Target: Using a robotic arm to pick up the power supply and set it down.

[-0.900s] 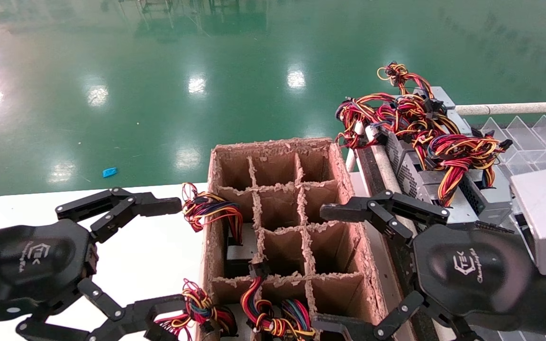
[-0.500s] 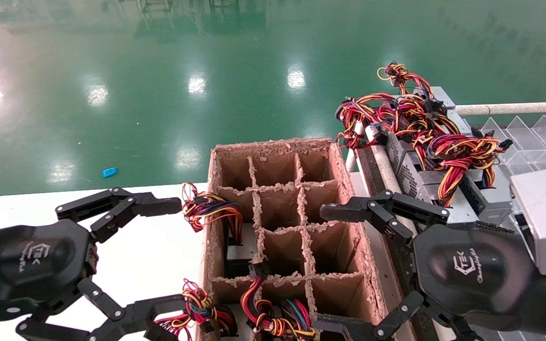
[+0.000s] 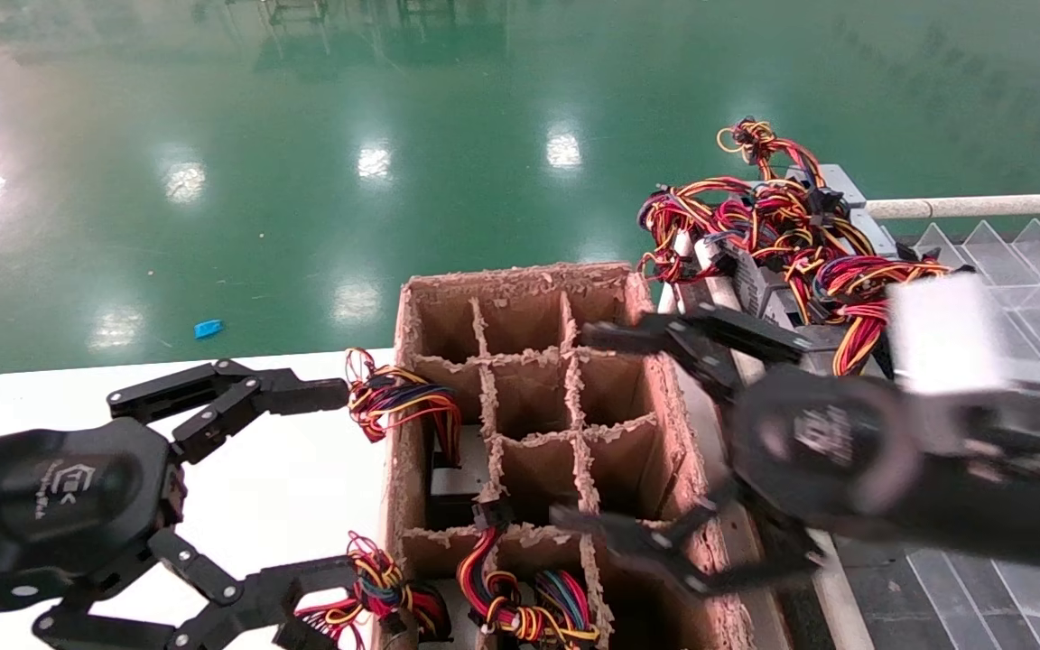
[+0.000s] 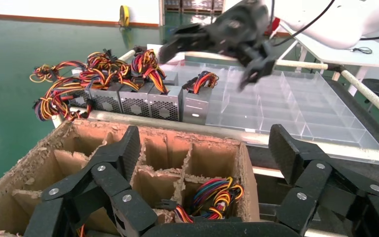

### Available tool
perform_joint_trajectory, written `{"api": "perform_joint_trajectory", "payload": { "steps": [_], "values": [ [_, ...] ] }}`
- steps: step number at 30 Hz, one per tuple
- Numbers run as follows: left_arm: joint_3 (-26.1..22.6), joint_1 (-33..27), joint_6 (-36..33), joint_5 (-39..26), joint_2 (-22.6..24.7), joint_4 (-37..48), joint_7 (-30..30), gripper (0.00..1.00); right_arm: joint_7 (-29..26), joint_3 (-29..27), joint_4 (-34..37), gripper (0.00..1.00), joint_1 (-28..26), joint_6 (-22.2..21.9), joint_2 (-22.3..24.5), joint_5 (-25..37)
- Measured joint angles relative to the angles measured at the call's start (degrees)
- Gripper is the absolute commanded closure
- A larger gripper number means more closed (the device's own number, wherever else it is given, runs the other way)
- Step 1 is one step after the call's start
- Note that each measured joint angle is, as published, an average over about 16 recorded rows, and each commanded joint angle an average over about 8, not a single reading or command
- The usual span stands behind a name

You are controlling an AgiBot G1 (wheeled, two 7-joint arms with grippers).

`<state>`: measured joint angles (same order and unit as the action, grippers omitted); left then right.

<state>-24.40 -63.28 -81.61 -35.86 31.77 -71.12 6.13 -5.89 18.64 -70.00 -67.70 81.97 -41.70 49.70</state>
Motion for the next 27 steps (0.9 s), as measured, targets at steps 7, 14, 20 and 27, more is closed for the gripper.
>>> {"api": "perform_joint_trajectory", "payload": {
  "steps": [7,14,20,27],
  "values": [
    [0.00,0.00,0.00,0.00,0.00,0.00,0.00,1.00,3.41,4.88,9.13,0.00,-6.65,0.59,-8.91,6.82],
    [0.00,0.00,0.00,0.00,0.00,0.00,0.00,1.00,7.00,9.48,22.59,0.00,-12.17,4.75,-16.94,10.33],
    [0.00,0.00,0.00,0.00,0.00,0.00,0.00,1.00,9.01,12.69,31.16,0.00,-14.39,8.02,-20.22,9.30],
    [0.00,0.00,0.00,0.00,0.00,0.00,0.00,1.00,9.05,17.09,33.94,0.00,-14.70,9.43,-20.73,5.40]
  ]
}}
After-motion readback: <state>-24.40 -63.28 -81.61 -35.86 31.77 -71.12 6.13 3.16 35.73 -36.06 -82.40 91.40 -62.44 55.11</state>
